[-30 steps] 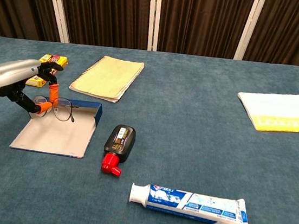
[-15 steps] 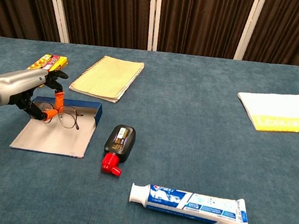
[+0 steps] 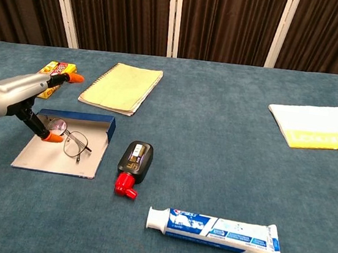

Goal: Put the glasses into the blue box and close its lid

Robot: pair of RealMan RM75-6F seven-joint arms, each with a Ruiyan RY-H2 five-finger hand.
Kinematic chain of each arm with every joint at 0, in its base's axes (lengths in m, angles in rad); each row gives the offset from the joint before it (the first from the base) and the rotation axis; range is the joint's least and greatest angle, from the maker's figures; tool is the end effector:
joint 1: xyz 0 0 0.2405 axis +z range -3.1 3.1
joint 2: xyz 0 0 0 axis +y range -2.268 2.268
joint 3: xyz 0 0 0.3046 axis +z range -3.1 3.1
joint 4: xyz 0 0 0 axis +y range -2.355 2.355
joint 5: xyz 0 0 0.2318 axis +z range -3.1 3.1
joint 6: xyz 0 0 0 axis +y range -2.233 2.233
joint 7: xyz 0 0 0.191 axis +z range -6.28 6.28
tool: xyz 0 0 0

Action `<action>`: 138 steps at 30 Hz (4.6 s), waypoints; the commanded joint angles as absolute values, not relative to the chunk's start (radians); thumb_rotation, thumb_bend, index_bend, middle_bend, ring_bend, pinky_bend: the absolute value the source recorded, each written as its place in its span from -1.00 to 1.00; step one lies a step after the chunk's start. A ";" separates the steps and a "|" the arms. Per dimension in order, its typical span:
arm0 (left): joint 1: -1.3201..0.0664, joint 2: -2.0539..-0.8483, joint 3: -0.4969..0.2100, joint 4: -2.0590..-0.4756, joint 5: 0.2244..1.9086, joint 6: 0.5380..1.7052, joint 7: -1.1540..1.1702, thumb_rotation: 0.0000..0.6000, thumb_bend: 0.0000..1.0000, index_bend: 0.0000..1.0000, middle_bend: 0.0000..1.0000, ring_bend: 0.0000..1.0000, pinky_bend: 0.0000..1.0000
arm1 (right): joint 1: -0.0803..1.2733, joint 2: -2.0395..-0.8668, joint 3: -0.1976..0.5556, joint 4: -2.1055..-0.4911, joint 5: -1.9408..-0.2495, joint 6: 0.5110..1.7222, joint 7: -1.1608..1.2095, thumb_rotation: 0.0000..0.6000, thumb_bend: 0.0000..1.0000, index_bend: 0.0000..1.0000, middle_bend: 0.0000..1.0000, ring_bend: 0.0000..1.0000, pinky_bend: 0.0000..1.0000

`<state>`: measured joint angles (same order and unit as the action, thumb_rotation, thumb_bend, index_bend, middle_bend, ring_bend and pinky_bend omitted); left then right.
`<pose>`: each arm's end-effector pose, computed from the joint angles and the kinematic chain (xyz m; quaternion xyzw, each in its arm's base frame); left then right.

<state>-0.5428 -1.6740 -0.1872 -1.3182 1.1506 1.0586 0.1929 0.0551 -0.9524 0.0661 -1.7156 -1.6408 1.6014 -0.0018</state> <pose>-0.2556 0.3934 -0.0692 -0.6475 -0.4685 -0.3838 0.4624 -0.3200 -0.2226 0.2206 0.6176 -0.3067 0.4270 0.5849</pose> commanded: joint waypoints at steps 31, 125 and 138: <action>-0.632 -1.653 -0.168 -1.288 1.113 0.949 0.344 1.00 -0.88 -1.00 -1.00 -1.00 -1.00 | 0.059 -0.955 0.076 -1.709 -1.612 1.590 -0.001 1.00 -1.00 -1.00 -1.00 -1.00 -1.00; -0.507 -1.488 -0.003 -1.421 1.380 1.106 0.138 1.00 -0.73 -0.39 -1.00 -1.00 -1.00 | 0.052 -0.945 0.065 -1.718 -1.646 1.613 0.026 1.00 -1.00 -1.00 -1.00 -1.00 -1.00; -0.495 -1.593 0.015 -1.335 1.417 1.112 0.188 1.00 -0.62 -0.20 -1.00 -1.00 -1.00 | 0.053 -0.942 0.068 -1.713 -1.639 1.611 0.041 1.00 -1.00 -1.00 -1.00 -1.00 -1.00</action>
<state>-0.4972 -1.5715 0.0111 -1.3565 1.4079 1.1116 0.1856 0.0532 -0.9416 0.0683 -1.7129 -1.6394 1.6105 0.0410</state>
